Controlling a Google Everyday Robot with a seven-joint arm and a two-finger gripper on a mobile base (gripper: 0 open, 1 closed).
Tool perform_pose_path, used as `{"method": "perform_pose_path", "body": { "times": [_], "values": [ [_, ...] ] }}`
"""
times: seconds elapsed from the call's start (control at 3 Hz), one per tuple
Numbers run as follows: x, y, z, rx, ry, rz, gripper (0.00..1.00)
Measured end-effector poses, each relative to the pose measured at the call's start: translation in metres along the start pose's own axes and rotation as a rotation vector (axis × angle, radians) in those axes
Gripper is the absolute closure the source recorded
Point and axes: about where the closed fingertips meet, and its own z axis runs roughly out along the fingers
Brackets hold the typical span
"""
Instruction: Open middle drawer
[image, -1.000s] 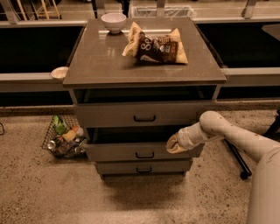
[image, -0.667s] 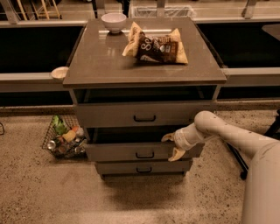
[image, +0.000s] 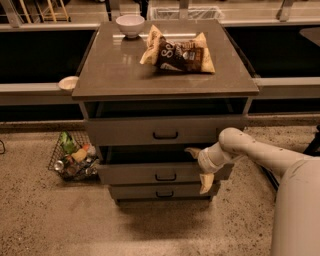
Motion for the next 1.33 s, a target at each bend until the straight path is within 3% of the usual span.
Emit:
{"method": "perform_pose_path", "body": {
  "times": [0.67, 1.0, 1.33],
  "values": [
    [0.015, 0.004, 0.022, -0.059, -0.058, 0.081, 0.00],
    [0.017, -0.002, 0.030, -0.089, -0.070, 0.092, 0.14],
    [0.015, -0.001, 0.033, -0.099, -0.072, 0.099, 0.37]
  ]
}}
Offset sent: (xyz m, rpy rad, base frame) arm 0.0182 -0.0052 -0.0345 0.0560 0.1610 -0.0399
